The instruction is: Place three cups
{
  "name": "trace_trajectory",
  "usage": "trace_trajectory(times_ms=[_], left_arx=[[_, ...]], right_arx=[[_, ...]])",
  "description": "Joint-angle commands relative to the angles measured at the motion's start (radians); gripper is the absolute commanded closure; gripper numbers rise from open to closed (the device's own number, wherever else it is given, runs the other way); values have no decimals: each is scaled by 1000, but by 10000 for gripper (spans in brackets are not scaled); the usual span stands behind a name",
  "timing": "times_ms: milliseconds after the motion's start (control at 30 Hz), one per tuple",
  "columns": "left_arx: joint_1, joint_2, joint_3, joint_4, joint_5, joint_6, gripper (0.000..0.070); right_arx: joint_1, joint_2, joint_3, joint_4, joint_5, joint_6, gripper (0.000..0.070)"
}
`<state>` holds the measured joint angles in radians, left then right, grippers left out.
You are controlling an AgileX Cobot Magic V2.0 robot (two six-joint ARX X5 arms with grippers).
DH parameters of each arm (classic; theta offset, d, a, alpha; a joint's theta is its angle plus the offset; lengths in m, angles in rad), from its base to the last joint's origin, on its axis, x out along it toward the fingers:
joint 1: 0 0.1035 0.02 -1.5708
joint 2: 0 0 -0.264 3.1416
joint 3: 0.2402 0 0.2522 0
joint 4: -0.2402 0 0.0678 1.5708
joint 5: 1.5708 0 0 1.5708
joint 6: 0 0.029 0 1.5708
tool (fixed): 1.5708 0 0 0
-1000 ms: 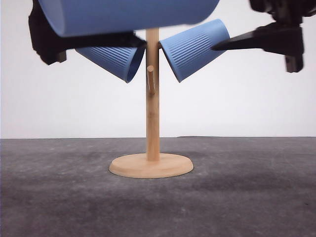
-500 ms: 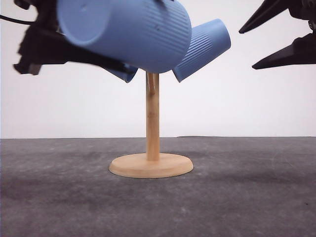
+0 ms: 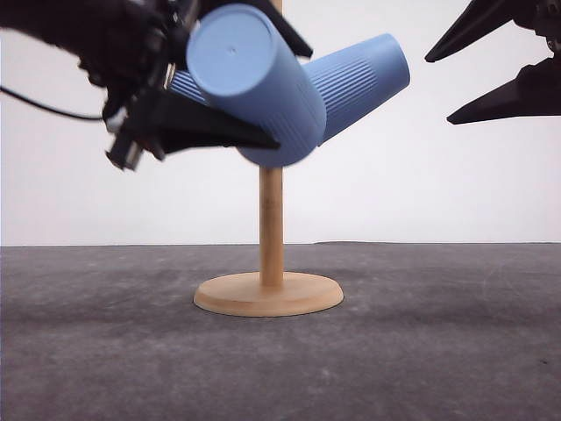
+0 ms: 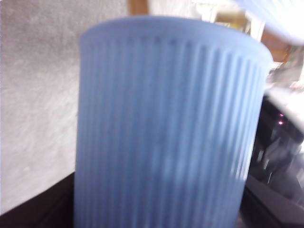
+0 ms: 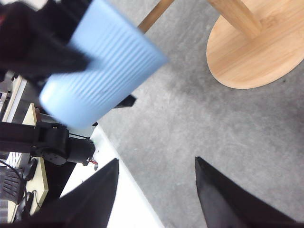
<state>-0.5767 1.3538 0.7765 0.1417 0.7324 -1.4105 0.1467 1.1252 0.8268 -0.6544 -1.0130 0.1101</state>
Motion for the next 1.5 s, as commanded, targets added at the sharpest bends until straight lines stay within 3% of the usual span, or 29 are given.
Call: trace_trajectory(times_ms=[0, 200, 633, 667, 767, 833, 1033, 1333, 1467], left_arx=[[3, 33, 10, 43, 10, -92, 272], [34, 110, 10, 145, 9, -167, 272], [85, 206, 10, 181, 8, -150, 258], [87, 210, 10, 182, 9, -146, 240], [87, 210, 10, 191, 11, -134, 92], [87, 210, 10, 209, 25, -134, 42], [87, 210, 10, 225, 121, -124, 0], [69, 167, 10, 177, 193, -71, 0], [58, 99, 10, 4, 192, 45, 0]], right_arx=[[0, 4, 5, 3, 1, -20, 378], [0, 4, 5, 3, 1, -25, 378], [0, 4, 5, 3, 1, -25, 378], [1, 4, 5, 3, 1, -24, 378], [0, 4, 5, 2, 1, -24, 378], [0, 4, 5, 2, 1, -24, 378], [0, 4, 5, 2, 1, -24, 378], [0, 4, 5, -2, 1, -24, 378], [0, 4, 5, -2, 1, -24, 378]])
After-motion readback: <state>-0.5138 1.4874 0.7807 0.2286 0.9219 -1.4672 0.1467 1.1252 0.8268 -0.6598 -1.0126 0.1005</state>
